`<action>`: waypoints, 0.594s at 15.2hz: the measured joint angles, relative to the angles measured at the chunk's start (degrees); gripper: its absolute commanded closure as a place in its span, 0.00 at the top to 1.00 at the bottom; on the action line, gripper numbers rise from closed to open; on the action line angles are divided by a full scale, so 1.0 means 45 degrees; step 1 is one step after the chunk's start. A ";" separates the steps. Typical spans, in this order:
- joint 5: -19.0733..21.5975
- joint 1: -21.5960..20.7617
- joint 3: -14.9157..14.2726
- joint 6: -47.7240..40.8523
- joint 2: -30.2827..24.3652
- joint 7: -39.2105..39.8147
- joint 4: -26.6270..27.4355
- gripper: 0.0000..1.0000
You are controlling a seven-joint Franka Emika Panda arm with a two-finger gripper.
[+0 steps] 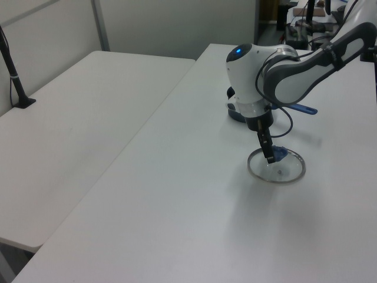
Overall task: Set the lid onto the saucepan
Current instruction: 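Lower the open gripper onto the blue knob of the lid, then close the gripper on the blue knob and lift the lid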
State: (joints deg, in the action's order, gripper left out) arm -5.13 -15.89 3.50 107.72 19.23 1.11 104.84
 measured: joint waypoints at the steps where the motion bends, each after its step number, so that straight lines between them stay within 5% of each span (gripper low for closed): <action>1: 0.0000 0.0097 -0.0006 0.0000 -0.0137 0.0006 0.0022 1.00; 9: 0.0000 0.0134 0.0191 0.0050 -0.1836 0.0005 0.1847 0.97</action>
State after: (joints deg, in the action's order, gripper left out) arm -5.13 -15.29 4.36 107.95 10.97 1.13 113.16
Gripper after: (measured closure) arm 0.000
